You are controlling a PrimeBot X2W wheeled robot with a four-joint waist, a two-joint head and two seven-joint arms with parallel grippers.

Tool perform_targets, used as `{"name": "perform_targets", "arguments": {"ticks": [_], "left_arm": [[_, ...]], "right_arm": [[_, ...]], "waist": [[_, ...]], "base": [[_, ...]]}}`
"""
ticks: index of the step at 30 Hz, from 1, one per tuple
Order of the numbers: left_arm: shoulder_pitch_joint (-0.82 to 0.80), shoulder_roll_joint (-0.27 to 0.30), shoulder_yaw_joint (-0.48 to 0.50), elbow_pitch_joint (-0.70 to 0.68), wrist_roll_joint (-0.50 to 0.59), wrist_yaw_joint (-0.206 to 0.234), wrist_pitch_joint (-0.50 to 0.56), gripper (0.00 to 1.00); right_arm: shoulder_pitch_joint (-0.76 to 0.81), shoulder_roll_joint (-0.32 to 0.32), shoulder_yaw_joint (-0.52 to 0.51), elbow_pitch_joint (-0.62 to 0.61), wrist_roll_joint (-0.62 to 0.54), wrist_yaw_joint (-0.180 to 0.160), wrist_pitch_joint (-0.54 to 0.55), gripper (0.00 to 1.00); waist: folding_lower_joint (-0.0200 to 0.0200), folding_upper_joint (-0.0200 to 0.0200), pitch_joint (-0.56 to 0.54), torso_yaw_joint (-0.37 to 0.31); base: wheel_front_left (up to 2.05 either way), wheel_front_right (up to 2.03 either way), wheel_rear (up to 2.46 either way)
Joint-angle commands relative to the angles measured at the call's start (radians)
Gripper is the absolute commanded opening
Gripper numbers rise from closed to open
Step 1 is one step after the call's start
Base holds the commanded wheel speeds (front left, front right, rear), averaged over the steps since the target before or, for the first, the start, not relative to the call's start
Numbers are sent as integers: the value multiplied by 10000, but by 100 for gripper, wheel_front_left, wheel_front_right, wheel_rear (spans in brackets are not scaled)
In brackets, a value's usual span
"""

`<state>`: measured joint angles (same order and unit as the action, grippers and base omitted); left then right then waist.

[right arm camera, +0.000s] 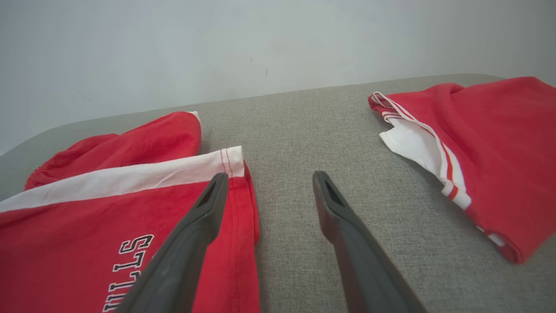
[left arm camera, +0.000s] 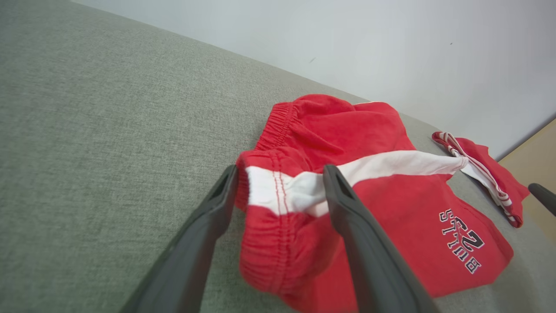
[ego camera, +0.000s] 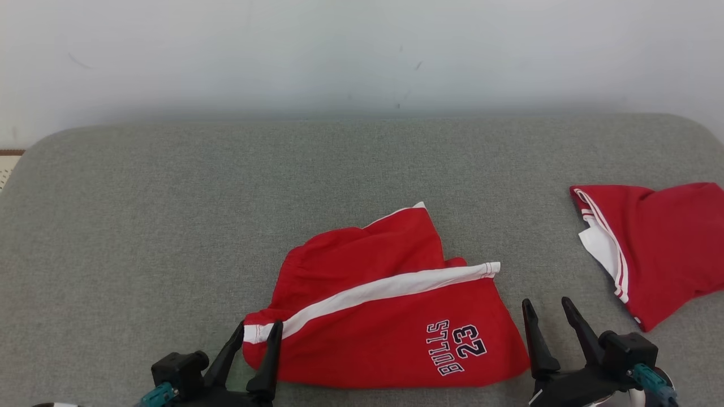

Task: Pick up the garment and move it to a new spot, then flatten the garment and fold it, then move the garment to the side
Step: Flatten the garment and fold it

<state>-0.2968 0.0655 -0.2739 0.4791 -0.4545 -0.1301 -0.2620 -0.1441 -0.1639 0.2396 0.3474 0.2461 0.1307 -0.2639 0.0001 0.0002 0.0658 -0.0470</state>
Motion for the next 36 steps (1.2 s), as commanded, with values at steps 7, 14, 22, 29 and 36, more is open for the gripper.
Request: {"name": "perform_targets", "arguments": {"ticks": [7,14,22,29,36], "left_arm": [[92,227,-337,-162,-338,0,-40,100],[-70,432,-842,-207,-793,-1,-40,100],[-40,517,-931,-301,-860,-2,-40,11],[-97,582,-906,-604,-595,-2,-40,0],[202,647,-669,-846,-122,-1,-40,0]], "right_arm": [[-51,-59,-69,-19,-20,0,8,100],[-49,-19,-55,-28,-50,0,8,100],[-64,-56,-29,-15,6,0,8,100],[-385,-222,-75,137,330,0,8,100],[-1037,-607,898,817,1529,0,6,100]], "waist": [[-1,-2,-11,168],[-1,-2,-36,280],[-1,-2,-23,281],[-1,-2,92,511],[-1,-2,224,873]], "base": [[0,0,0],[0,0,0],[0,0,0],[0,0,0],[0,0,0]]}}
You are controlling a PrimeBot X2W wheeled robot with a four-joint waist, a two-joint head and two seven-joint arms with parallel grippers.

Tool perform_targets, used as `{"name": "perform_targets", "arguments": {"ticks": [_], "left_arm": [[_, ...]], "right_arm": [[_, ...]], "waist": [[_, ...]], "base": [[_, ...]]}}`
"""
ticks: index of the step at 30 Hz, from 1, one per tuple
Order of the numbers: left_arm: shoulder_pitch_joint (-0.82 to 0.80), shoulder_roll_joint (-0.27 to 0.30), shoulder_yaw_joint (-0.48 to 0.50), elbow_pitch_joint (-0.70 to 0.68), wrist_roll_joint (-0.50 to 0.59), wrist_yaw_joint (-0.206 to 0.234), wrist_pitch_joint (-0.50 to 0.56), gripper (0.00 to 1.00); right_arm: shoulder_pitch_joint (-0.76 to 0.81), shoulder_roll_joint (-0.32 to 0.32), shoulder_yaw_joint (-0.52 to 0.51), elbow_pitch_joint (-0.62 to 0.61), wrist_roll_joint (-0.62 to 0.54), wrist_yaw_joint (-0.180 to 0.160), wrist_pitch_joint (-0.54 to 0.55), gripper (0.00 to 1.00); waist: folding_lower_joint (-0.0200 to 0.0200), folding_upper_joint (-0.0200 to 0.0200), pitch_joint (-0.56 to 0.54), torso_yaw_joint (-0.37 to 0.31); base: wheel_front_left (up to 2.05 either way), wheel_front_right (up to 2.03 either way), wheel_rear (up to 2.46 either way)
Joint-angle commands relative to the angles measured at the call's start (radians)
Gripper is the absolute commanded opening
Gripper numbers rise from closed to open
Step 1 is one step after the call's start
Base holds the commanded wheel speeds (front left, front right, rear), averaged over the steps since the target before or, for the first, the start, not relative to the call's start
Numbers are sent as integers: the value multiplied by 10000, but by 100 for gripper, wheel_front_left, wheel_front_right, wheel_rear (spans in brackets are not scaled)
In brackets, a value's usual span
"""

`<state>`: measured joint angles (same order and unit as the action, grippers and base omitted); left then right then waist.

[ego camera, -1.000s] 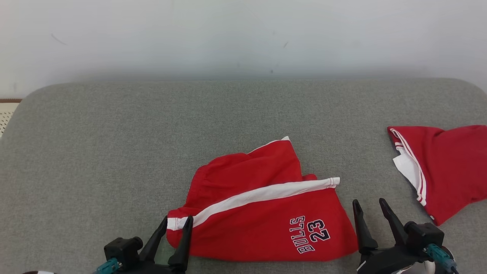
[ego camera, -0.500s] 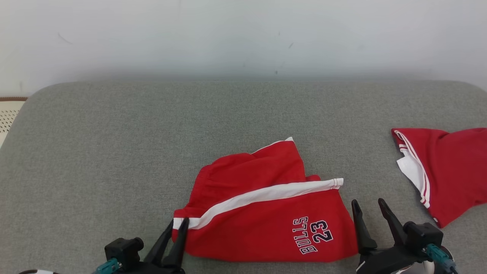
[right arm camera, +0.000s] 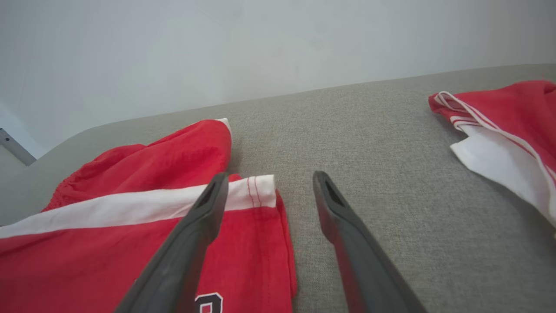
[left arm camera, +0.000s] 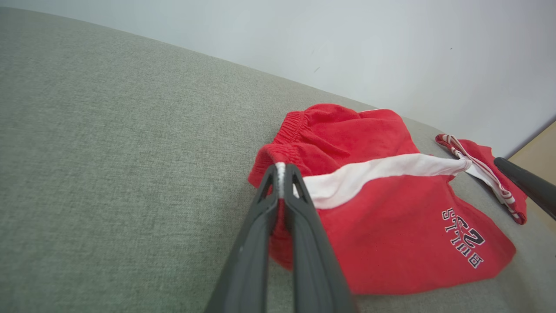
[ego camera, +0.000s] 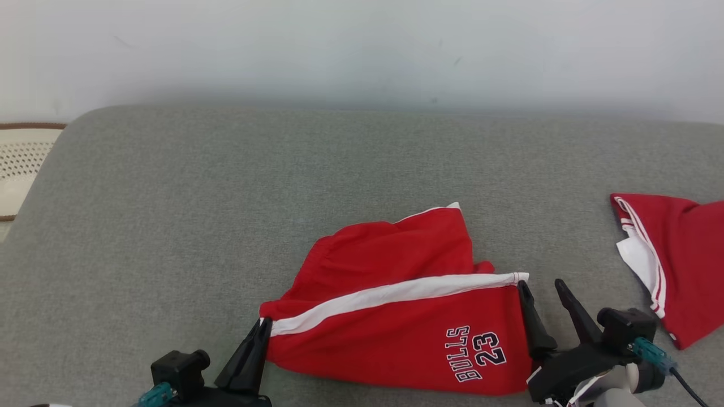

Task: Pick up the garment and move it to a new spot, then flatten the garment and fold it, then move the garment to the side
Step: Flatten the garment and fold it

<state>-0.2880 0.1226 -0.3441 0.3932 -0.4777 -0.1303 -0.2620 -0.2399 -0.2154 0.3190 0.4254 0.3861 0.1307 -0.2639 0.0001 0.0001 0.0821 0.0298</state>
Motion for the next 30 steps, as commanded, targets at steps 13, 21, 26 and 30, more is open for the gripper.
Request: {"name": "perform_targets", "arguments": {"ticks": [13,21,26,30], "left_arm": [[133,-111,81,40,225,1,-40,0],[163,-135,43,88,299,1,-40,0],[186,-162,44,91,314,1,-40,0],[150,-174,90,84,329,1,-40,0]], "right_arm": [[-373,-660,1583,514,1398,0,8,100],[-821,-947,2100,816,1779,0,8,100],[-1055,-1078,2354,1007,1941,0,6,100],[-1124,-1110,2487,999,2002,0,8,100]], "waist": [[-1,-1,50,224],[-1,-1,79,332],[-1,-1,99,430],[-1,-1,145,469]], "base": [[0,0,0],[0,0,0],[0,0,0],[0,0,0]]}}
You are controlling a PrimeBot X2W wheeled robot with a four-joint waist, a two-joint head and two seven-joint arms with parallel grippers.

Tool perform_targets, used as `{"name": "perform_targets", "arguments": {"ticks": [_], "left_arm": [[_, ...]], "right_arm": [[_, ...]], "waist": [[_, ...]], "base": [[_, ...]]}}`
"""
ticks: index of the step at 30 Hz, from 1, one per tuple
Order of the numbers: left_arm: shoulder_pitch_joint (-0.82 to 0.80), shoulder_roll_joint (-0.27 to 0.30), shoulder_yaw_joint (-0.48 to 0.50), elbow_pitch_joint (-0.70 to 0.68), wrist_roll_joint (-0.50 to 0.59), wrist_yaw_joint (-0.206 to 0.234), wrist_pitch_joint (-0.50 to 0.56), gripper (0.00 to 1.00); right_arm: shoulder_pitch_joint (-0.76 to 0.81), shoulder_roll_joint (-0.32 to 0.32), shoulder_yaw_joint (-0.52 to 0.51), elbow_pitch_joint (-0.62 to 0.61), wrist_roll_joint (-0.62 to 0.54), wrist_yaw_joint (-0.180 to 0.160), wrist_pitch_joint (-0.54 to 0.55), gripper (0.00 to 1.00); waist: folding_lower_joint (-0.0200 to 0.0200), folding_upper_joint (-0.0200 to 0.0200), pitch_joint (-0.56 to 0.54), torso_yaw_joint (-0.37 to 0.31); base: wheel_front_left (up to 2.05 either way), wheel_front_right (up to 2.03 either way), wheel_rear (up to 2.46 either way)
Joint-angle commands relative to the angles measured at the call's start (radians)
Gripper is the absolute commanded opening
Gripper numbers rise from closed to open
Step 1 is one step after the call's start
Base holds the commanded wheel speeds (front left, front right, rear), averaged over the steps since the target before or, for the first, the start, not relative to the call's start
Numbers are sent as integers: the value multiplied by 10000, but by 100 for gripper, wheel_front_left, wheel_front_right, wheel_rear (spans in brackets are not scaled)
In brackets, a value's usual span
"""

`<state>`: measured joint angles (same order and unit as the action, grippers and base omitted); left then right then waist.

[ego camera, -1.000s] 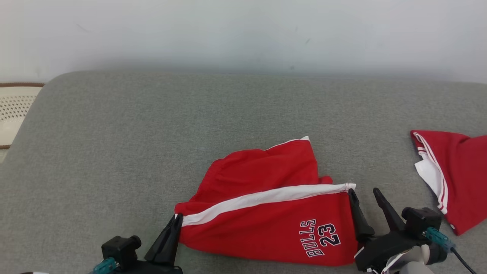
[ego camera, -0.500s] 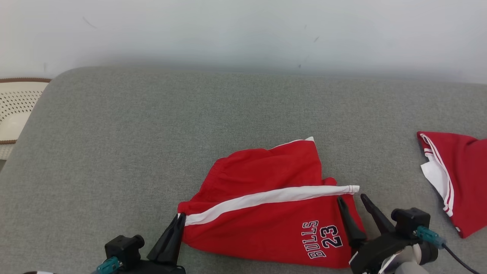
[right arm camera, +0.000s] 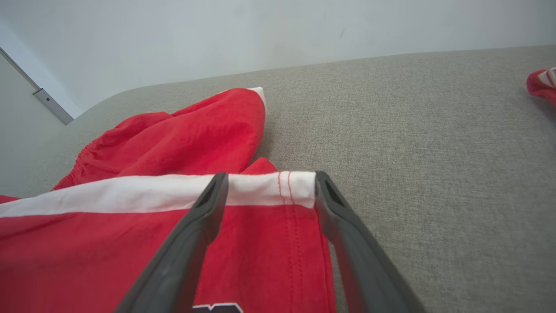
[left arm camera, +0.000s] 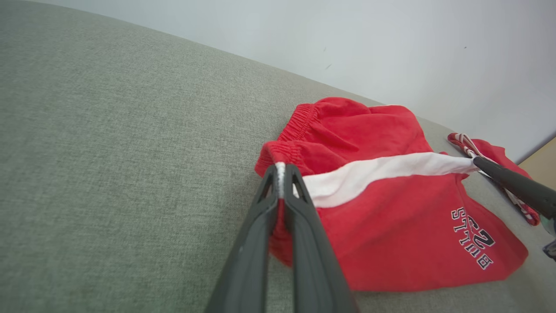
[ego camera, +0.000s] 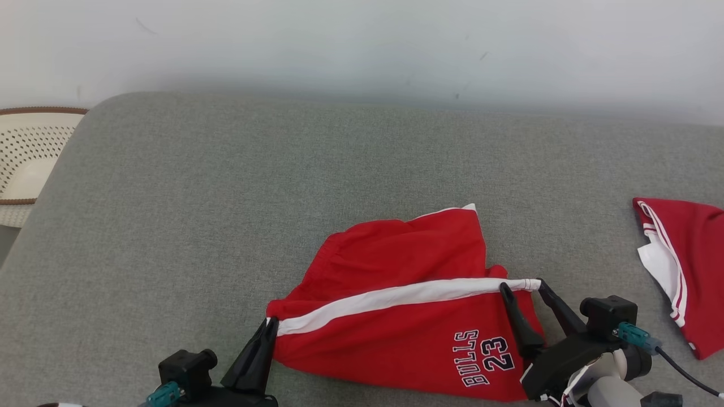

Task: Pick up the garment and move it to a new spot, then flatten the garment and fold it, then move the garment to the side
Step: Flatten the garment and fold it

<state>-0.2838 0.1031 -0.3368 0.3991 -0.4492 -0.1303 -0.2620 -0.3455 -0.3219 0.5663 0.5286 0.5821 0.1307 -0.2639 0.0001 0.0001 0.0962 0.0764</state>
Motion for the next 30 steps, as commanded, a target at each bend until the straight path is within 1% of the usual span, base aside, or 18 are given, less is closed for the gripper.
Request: {"name": "perform_targets", "arguments": {"ticks": [1,17,23,30], "left_arm": [[104,20,34,24,56,1,-40,0],[-10,-30,84,-34,151,1,-40,0],[-103,-47,92,23,159,1,-40,0],[26,-49,200,36,187,1,-40,0]], "right_arm": [[-87,-51,55,-43,56,0,8,100],[168,1,86,-111,78,0,7,100],[-27,-57,260,-154,114,0,8,100],[102,-177,249,-324,268,0,8,100]], "waist": [[-1,-1,15,3],[-1,-1,130,-55],[-1,-1,165,42],[-1,-1,123,10]], "base": [[0,0,0],[0,0,0],[0,0,0],[0,0,0]]}}
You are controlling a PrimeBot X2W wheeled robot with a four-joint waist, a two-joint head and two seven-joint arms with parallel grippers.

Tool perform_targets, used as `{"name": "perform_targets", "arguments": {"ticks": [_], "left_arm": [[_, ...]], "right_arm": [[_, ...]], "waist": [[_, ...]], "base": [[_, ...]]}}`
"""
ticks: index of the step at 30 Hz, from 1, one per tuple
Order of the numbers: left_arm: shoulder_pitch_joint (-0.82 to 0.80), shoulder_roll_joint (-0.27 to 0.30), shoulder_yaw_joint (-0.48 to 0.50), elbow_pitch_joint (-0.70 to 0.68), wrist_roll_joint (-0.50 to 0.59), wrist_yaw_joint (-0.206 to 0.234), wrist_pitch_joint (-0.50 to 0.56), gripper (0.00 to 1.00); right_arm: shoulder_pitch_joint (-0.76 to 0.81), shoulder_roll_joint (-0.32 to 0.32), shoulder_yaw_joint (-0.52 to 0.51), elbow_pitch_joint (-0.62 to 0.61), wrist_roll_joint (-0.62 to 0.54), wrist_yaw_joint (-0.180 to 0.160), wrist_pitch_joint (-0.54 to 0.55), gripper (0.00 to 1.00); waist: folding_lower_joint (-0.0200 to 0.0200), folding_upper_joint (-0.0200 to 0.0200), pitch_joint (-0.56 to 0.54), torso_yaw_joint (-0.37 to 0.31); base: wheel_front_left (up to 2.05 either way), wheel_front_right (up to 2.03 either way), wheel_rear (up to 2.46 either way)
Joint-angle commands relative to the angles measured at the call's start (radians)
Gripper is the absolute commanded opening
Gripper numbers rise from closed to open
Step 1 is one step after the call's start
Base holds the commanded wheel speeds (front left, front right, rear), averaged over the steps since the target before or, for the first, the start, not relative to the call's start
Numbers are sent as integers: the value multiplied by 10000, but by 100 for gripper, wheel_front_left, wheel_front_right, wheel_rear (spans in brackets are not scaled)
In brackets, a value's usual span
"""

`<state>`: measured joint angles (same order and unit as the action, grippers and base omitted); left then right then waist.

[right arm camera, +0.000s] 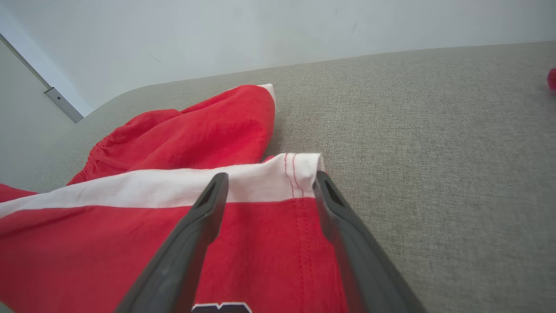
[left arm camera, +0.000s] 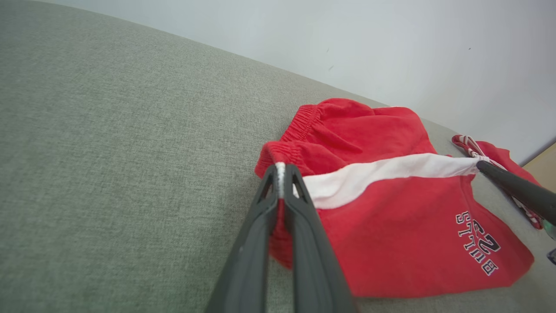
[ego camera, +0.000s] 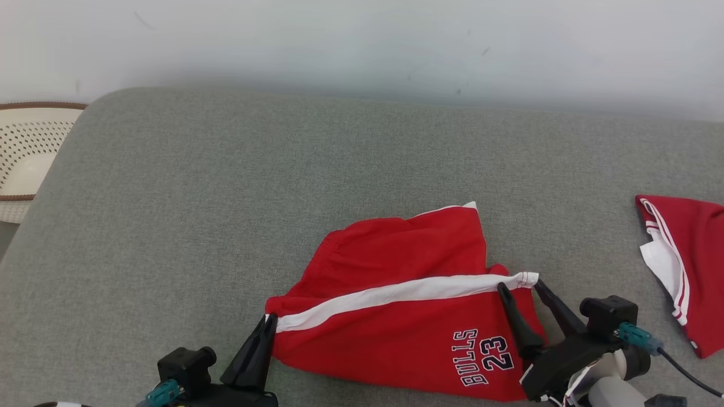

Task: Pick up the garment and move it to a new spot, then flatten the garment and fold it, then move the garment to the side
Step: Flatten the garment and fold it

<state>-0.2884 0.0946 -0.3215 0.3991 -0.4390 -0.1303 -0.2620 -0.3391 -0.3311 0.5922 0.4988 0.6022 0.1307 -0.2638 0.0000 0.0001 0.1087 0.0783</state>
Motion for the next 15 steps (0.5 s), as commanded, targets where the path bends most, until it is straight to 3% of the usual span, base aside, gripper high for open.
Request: {"name": "perform_targets", "arguments": {"ticks": [1,15], "left_arm": [[87,34,56,34,97,1,-40,0],[-70,-1,-47,46,122,1,-40,0]], "right_arm": [[47,-113,-46,-49,74,0,6,100],[-299,-334,360,-5,230,0,6,100]], "waist": [[0,-1,3,-21],[0,-1,105,76]], "base": [[0,0,0],[0,0,0]]}}
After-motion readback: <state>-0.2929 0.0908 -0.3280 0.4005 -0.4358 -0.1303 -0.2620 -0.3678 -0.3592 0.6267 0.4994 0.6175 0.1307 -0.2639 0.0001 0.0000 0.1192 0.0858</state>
